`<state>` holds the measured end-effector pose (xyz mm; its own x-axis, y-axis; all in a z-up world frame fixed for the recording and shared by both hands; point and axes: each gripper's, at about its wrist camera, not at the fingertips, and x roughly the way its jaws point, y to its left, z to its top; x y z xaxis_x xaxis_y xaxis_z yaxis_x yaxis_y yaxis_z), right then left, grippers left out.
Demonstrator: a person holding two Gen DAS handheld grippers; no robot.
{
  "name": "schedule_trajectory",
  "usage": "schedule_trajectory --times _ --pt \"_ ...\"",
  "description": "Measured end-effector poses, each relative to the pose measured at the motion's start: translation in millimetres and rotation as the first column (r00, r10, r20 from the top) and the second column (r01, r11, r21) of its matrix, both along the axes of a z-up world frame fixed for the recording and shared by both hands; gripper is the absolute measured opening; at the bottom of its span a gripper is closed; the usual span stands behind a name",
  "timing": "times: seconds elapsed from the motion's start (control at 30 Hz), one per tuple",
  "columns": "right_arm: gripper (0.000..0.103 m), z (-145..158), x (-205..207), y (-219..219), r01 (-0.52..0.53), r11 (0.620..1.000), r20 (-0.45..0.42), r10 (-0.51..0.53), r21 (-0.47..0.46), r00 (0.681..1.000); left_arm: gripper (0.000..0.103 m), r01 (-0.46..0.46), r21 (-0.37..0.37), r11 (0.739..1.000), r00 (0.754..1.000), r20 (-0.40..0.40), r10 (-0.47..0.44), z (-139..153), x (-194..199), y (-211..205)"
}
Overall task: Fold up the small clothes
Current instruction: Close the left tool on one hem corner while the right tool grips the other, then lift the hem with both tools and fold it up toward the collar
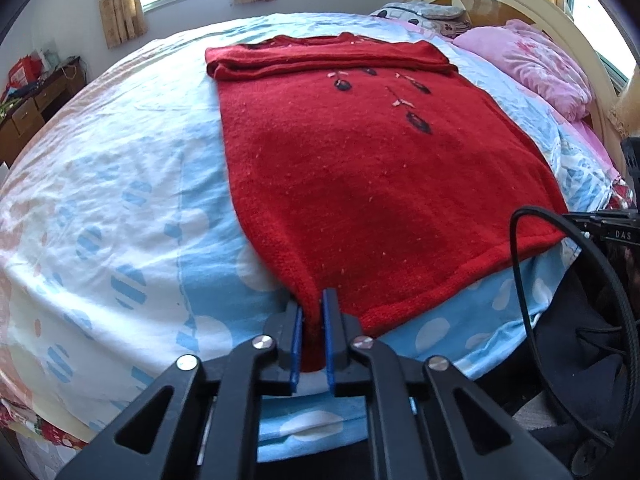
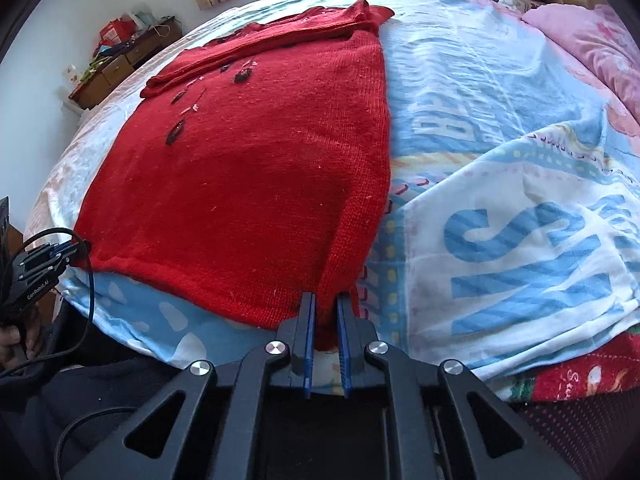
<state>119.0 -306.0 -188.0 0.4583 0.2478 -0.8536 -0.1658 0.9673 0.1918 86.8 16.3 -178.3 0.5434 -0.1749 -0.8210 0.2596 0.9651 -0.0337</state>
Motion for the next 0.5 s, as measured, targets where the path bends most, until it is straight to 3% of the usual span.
schedule_trajectory --times 0.27,0.5 --pt "0.004 22 -4 -12 0.027 0.995 0.083 -0.035 0.101 0.996 0.008 0.006 0.003 1.0 0.998 0.061 -0.006 17 -2 5" --pt "0.004 39 -12 -24 0.03 0.98 0.143 -0.059 0.197 0.988 0.008 -0.013 -0.079 0.997 0.996 0.082 0.02 33 0 19"
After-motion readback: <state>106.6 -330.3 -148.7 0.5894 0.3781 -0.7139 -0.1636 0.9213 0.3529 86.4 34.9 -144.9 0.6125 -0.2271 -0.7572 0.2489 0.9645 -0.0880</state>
